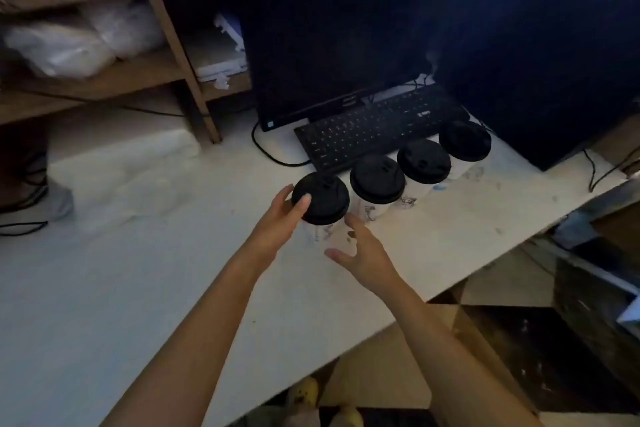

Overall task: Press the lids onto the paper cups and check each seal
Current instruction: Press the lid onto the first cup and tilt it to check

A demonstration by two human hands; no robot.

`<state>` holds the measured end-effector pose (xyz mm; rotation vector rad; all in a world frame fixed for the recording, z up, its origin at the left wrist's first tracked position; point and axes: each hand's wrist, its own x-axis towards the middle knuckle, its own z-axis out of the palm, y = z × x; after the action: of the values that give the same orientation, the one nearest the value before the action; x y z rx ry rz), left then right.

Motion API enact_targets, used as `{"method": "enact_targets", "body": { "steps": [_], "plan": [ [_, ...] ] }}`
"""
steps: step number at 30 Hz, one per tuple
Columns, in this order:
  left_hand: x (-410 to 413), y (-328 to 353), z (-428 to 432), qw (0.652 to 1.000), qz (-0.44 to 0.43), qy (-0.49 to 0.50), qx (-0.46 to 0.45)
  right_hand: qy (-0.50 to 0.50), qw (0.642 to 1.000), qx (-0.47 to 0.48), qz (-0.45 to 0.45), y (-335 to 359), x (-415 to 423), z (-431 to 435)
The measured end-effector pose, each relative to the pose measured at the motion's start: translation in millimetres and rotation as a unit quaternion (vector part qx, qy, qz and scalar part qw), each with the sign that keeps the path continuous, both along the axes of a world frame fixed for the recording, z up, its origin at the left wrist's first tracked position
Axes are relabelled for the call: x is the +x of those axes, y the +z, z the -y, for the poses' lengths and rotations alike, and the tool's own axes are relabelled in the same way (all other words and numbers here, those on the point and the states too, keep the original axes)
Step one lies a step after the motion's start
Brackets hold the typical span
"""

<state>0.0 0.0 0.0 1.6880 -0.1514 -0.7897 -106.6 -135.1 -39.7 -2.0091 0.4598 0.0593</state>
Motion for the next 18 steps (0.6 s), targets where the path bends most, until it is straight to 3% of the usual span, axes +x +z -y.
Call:
{"method": "enact_targets", "body": {
  "steps": [3, 7, 15, 18],
  "plan": [
    [5, -1, 7, 0.999, 0.023, 0.019, -0.018, -0.045, 0.997, 0.025, 0.065, 3, 17, -11],
    [5, -4, 6, 0.999, 0.013, 0.043, -0.023, -0.093, 0.991, 0.049, 0.085, -2, 26, -18],
    [-8, -4, -35, 0.997, 0.017, 0.071, 0.001, -0.065, 0.991, 0.07, 0.097, -7, 16, -55],
    [-16, -1, -53, 0.997, 0.008, 0.081, -0.001, -0.022, 0.995, 0.072, 0.064, -15, 7, -59]
  ]
}}
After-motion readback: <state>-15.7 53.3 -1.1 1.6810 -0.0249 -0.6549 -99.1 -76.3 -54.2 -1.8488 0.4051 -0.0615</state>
